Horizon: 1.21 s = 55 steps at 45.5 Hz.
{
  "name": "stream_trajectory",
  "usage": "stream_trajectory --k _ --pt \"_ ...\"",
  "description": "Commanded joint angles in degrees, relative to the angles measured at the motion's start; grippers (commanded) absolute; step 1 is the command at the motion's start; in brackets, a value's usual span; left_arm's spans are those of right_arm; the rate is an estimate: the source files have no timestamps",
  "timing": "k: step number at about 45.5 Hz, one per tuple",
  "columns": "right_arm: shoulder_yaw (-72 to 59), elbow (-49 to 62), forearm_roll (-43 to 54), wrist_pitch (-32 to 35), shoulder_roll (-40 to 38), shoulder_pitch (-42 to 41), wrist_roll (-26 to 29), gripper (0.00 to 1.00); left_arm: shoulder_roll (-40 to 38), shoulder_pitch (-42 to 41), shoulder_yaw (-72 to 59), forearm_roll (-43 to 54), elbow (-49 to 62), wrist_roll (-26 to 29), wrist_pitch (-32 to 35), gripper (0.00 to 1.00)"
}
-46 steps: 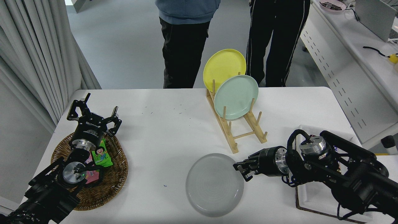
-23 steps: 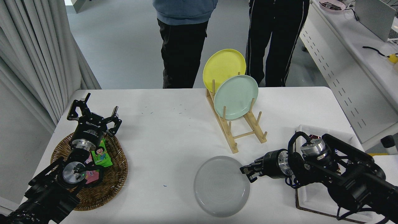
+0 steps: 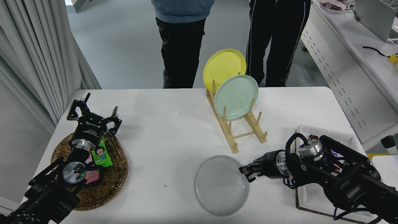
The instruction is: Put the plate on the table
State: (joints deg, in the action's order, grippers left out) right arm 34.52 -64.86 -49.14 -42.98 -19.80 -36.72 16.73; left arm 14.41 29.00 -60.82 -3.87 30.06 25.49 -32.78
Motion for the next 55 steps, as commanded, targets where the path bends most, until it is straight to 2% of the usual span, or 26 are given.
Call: stream_trajectory --k 1,12,14,18,22,26,33,39,47,55 --pt "-0.07 0.44 0.45 0.09 0.29 -0.02 0.06 0.0 0.0 0.0 0.0 0.01 0.0 0.0 0.0 1.0" --pt "0.72 1.49 1.07 0.18 0.38 -0.02 -0.03 0.0 0.0 0.0 0.0 0.01 0.0 -0.08 0.0 1.0" --pt "0.9 1.58 1.15 0.27 0.38 -0.02 -0.03 0.04 0.0 0.0 0.0 0.01 0.0 -0.08 0.0 1.0" --pt "1.16 2.02 1.15 0.44 0.38 -0.1 -0.03 0.2 0.0 0.0 0.0 0.0 0.0 -0.08 0.0 1.0" --pt "1.16 3.07 1.15 0.79 0.38 -0.28 -0.03 0.24 0.0 0.0 0.0 0.01 0.0 -0.08 0.0 1.0" --pt "1.16 3.43 1.15 1.76 0.38 -0.37 -0.03 0.43 0.0 0.0 0.0 0.01 0.0 -0.09 0.0 1.0" --pt "1.16 3.51 1.24 2.37 0.38 -0.46 -0.03 0.58 0.0 0.0 0.0 0.01 0.0 0.0 0.0 1.0" --pt "1.25 2.9 1.5 4.57 0.38 -0.72 -0.03 0.99 0.0 0.0 0.0 0.01 0.0 0.0 0.0 1.0" --pt "0.99 -0.08 5.63 11.42 0.38 -0.9 -0.03 1.0 0.0 0.0 0.0 0.01 0.0 0.0 0.0 1.0" --pt "-0.16 -9.57 7.83 19.42 0.21 -0.46 -0.12 1.0 0.0 0.0 0.0 0.01 0.0 -0.08 0.0 1.0"
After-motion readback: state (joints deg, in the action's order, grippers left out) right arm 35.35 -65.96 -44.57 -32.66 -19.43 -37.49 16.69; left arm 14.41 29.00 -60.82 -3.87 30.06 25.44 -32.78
